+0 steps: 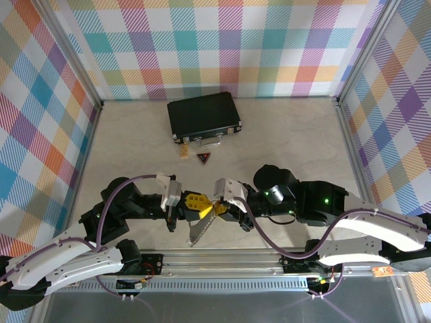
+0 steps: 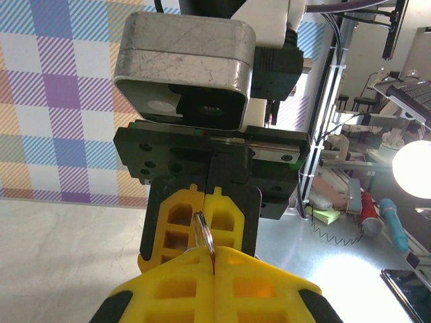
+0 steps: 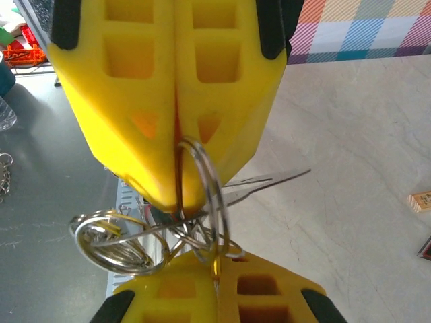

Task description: Put the keys on the keyring

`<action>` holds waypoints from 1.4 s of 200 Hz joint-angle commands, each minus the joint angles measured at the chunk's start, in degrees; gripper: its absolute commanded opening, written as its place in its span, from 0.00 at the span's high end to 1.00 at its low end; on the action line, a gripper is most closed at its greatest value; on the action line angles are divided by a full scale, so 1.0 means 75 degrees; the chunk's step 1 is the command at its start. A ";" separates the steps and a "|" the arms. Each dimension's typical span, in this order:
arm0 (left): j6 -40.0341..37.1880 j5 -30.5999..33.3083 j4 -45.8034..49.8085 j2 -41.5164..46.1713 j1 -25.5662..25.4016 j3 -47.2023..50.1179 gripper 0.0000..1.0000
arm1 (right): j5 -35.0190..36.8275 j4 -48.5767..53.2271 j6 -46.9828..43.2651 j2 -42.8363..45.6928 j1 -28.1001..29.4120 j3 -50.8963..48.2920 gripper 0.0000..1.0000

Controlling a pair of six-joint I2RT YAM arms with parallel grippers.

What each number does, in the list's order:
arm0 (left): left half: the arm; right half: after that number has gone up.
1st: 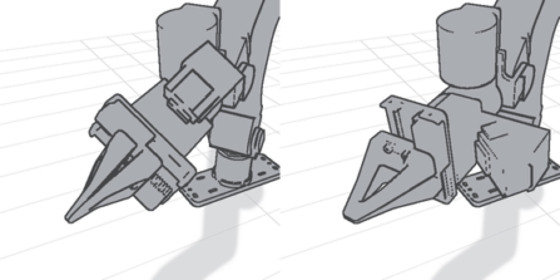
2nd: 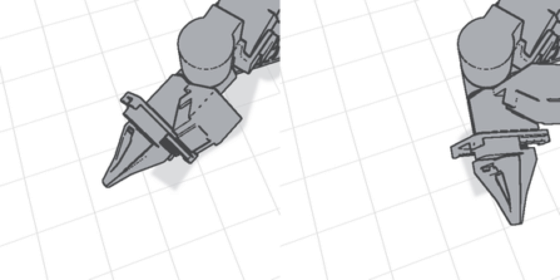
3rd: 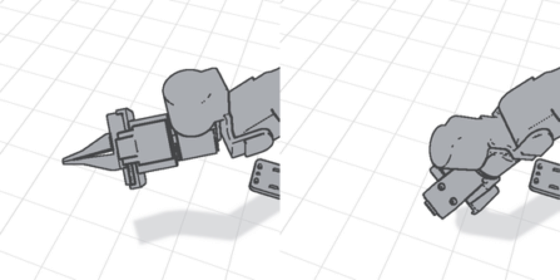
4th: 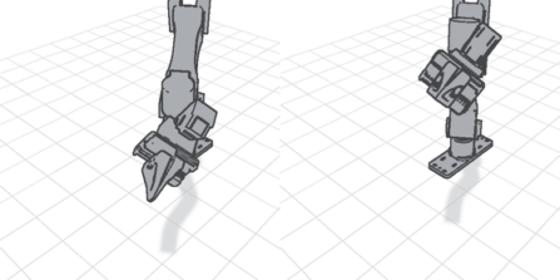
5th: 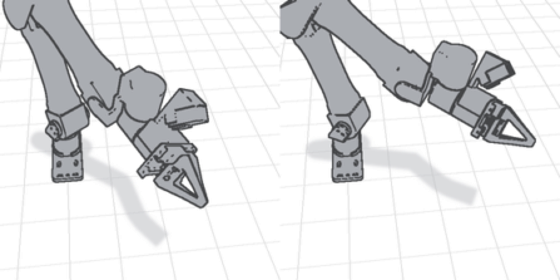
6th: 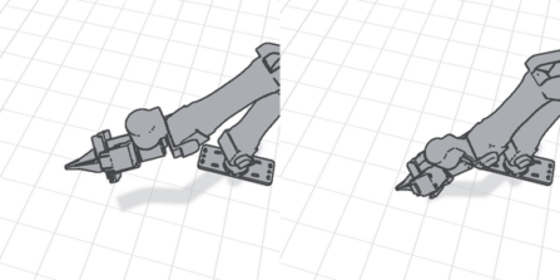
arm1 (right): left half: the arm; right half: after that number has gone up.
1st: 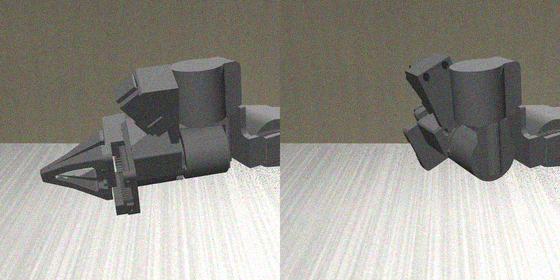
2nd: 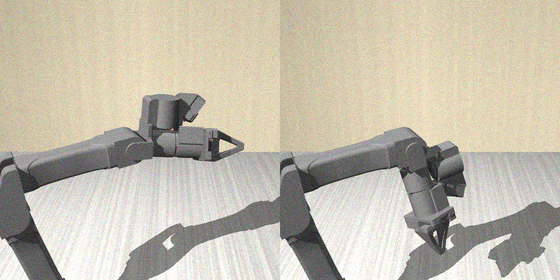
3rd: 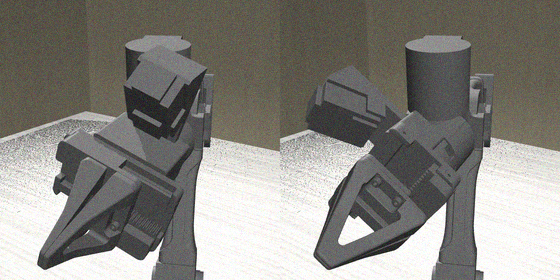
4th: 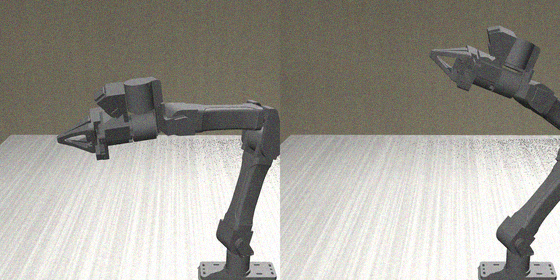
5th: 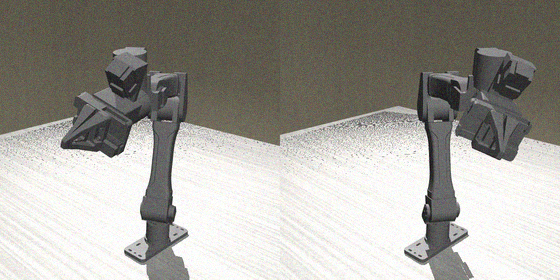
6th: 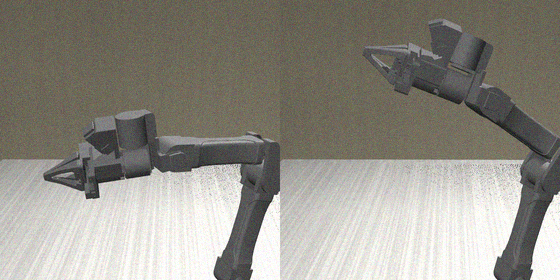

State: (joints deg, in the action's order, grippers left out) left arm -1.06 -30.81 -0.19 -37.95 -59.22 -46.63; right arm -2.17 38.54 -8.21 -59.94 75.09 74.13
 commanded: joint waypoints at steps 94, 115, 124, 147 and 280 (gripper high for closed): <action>-0.0067 -0.0171 -0.0444 0.0123 -0.0026 0.0011 1.00 | -0.0193 -0.1623 -0.0029 0.1277 0.0091 -0.0769 0.63; -0.0040 -0.0232 -0.0462 0.0118 -0.0026 0.0017 1.00 | -0.0288 -0.1757 -0.0062 0.1226 0.0100 -0.0777 0.66; -0.0040 -0.0275 -0.0462 0.0106 -0.0029 0.0005 1.00 | -0.0319 -0.1814 -0.0057 0.1181 0.0095 -0.0769 0.68; -0.0034 -0.0326 -0.0446 0.0087 -0.0026 0.0001 1.00 | -0.0453 -0.1918 -0.0043 0.1114 0.0092 -0.0765 0.71; -0.0291 -0.0061 0.0179 0.0093 -0.0029 -0.0181 1.00 | -0.0287 -0.1514 -0.0135 0.0871 0.0095 -0.0497 1.00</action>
State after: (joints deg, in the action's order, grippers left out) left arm -1.13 -32.16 -0.12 -37.63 -59.22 -46.63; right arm -5.17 25.69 -8.36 -52.95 75.46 68.69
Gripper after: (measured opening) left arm 0.059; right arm 0.043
